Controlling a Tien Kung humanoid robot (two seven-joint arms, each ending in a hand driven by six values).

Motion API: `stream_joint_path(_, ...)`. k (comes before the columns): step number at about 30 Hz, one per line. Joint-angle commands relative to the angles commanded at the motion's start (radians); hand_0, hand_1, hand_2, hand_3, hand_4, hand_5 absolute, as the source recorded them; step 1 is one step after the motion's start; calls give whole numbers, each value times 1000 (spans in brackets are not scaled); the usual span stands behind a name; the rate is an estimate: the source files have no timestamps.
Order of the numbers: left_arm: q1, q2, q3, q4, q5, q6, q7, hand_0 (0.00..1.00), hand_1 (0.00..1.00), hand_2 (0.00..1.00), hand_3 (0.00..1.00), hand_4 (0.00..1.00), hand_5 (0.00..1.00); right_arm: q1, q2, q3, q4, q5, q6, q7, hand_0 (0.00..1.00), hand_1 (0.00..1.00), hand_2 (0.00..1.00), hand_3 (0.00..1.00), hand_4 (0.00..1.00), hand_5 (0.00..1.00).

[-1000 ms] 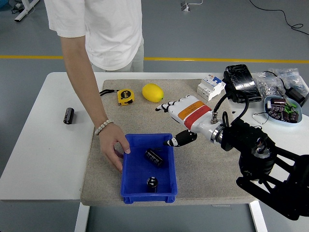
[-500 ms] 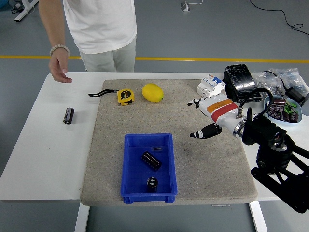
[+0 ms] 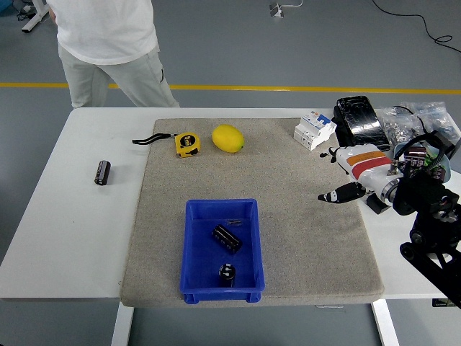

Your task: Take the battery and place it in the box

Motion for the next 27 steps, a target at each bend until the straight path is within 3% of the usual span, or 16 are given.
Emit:
stream_joint_path(4, -4, -1, 3, 0, -4, 3, 0, 712, 706, 722, 641, 669, 673, -18, -13, 48, -49, 53, -37, 2, 227, 437, 690, 790, 998, 461)
stream_joint_path(7, -3, -2, 4, 0, -5, 5, 1, 712, 706, 722, 641, 669, 673, -50, -20, 86, -83, 154, -118, 25, 227, 437, 690, 790, 998, 461)
stream_joint_path(8, -3, -3, 5, 0, -5, 6, 1, 711, 708, 722, 641, 668, 672, -61, -21, 98, -92, 197, -149, 34, 294, 467, 697, 788, 998, 453)
stream_joint_path(9, -4, -3, 6, -1, -5, 7, 1, 711, 708, 722, 641, 668, 672, -73, -22, 109, -97, 234, -175, 43, 294, 467, 697, 788, 998, 453)
stream_joint_path(13, -3, -7, 6, -2, 2, 11, 3, 711, 708, 722, 641, 668, 672, -136, -25, 146, -75, 402, -281, 143, 294, 467, 697, 788, 998, 453)
stream_joint_path(14, -1, -9, 4, -2, 6, 12, 4, 711, 704, 724, 640, 668, 673, -151, -25, 151, -62, 441, -291, 177, 433, 567, 749, 797, 998, 587)
stream_joint_path(16, 2, -12, 0, -2, 13, 14, 6, 711, 704, 724, 640, 668, 673, -185, -24, 162, -31, 532, -283, 262, 433, 567, 749, 797, 998, 587)
stream_joint_path(19, 2, -14, -4, -3, 22, 12, 8, 711, 704, 724, 640, 668, 673, -240, -16, 194, 21, 656, -231, 346, 433, 567, 749, 797, 998, 587)
stream_joint_path(20, 1, -15, -3, -3, 21, 12, 7, 711, 703, 722, 640, 667, 672, -265, -10, 210, 45, 701, -203, 364, 566, 647, 781, 805, 998, 697)
stream_joint_path(25, -5, -18, 11, -7, 19, 8, 1, 711, 703, 722, 640, 667, 672, -379, 19, 280, 131, 909, -129, 397, 566, 647, 781, 805, 998, 697)
stream_joint_path(26, -5, -19, 8, -8, 26, 6, 2, 711, 707, 722, 639, 667, 672, -398, 24, 293, 141, 948, -119, 400, 735, 740, 819, 850, 998, 818)
stream_joint_path(27, -6, -20, 4, -8, 34, 4, 2, 711, 707, 722, 639, 667, 672, -421, 32, 313, 151, 994, -99, 405, 735, 740, 819, 850, 998, 818)
